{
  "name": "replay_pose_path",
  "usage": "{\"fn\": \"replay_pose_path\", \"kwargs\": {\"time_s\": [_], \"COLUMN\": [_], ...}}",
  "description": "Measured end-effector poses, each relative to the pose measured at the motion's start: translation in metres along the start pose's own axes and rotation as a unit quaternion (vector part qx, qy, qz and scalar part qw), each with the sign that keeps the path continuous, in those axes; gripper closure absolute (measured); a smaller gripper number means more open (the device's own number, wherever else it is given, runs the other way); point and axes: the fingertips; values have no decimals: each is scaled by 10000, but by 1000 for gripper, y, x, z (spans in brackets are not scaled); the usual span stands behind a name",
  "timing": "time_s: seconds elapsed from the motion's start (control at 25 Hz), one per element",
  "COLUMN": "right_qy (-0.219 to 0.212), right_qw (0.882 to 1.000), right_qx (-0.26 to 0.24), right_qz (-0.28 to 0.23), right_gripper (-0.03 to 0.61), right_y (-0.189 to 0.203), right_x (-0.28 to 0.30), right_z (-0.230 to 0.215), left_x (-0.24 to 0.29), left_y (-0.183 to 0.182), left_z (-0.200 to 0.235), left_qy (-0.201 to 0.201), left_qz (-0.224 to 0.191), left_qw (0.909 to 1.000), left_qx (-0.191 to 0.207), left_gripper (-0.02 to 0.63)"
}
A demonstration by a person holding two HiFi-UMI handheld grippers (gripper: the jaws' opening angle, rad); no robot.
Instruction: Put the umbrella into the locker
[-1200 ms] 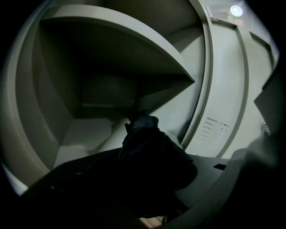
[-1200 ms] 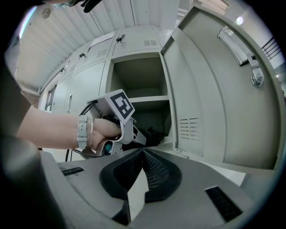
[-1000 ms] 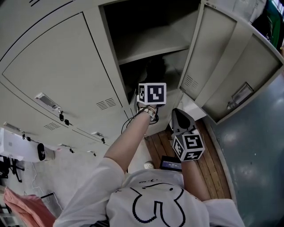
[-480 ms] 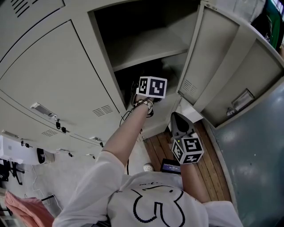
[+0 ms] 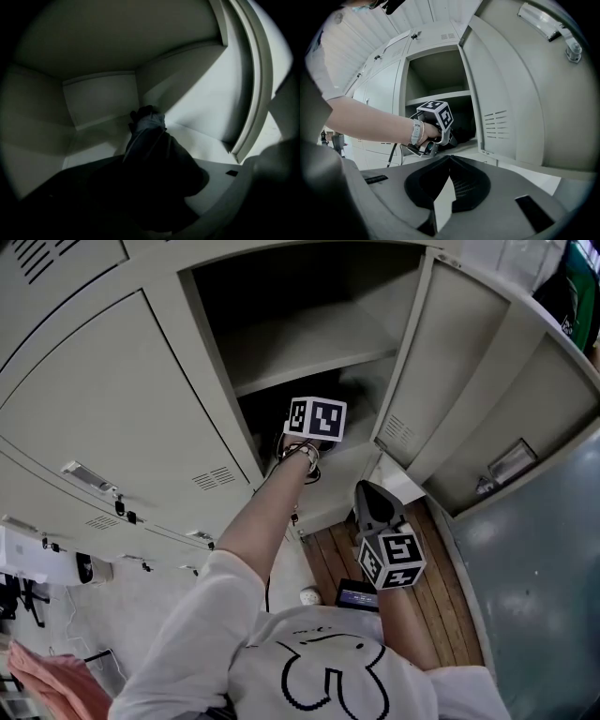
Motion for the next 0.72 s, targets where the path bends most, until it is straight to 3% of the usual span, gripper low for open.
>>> {"fn": "replay_pose_path", "kwargs": {"time_s": [0.24, 0.32, 0.36, 0.72], "right_qy": [-144, -155, -148, -27], "right_qw": [9999, 9998, 9998, 9999], "right_qx": [-83, -92, -83, -76], "right_qz": [31, 43, 40, -78], "right_gripper": [568, 568, 568, 568], "right_y": [0, 1, 1, -1], "right_x": [-1, -5, -6, -23], "right_z": [10, 11, 11, 14], "left_x": [-2, -7, -10, -45], "left_y": [0, -3, -6, -11], "left_z": [2, 5, 5, -20], "left_qy": [-27, -162, -216, -20], "left_qz": [-43, -172, -276, -828], "left_qw": [10000, 9997, 9994, 9964], "left_qx": [-14, 5, 11, 199], "left_gripper": [331, 188, 171, 156]}}
Point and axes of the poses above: the fingertips, and each gripper's own axes: x forward along the fingers, z to its left, y out of its underside, and after that the axes turned 15 degrees about x, right-handed
